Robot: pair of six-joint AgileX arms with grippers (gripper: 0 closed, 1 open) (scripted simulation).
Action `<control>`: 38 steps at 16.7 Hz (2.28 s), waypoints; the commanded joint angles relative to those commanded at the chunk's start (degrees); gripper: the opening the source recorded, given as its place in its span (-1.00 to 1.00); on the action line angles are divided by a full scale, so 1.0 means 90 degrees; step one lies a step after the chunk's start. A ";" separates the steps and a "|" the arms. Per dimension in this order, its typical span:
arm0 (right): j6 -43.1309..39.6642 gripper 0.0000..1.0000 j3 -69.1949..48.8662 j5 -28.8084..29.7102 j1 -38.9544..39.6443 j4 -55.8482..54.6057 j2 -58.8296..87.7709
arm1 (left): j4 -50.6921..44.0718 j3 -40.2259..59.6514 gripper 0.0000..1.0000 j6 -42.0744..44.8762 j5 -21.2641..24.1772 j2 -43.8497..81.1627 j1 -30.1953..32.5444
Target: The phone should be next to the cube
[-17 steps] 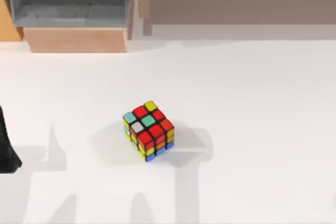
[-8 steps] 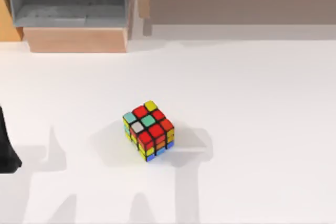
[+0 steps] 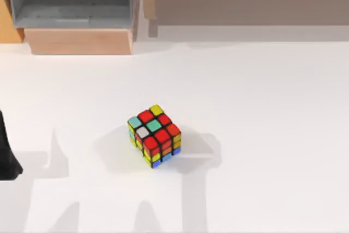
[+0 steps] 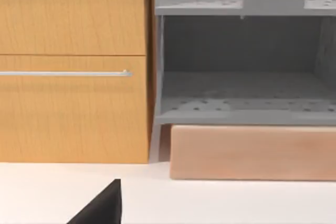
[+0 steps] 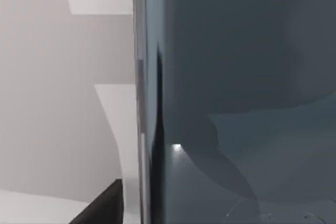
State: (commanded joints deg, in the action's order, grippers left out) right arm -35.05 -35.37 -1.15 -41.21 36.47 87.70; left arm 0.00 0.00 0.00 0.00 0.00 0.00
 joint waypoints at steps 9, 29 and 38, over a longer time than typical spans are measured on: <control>0.0000 -0.66 0.0000 0.0000 0.0000 0.0000 0.0000 | 0.0000 0.0000 1.00 0.0000 0.0000 0.0000 0.0000; 0.0007 -1.00 -0.0390 -0.0022 -0.0001 0.0811 -0.0501 | 0.0000 0.0000 1.00 0.0000 0.0000 0.0000 0.0000; 0.0809 -1.00 -0.1326 -0.0070 0.0642 0.0952 -0.0510 | 0.0000 0.0000 1.00 0.0000 0.0000 0.0000 0.0000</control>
State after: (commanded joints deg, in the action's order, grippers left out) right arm -27.77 -47.31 -1.78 -35.43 45.04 83.10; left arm 0.00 0.00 0.00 0.00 0.00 0.00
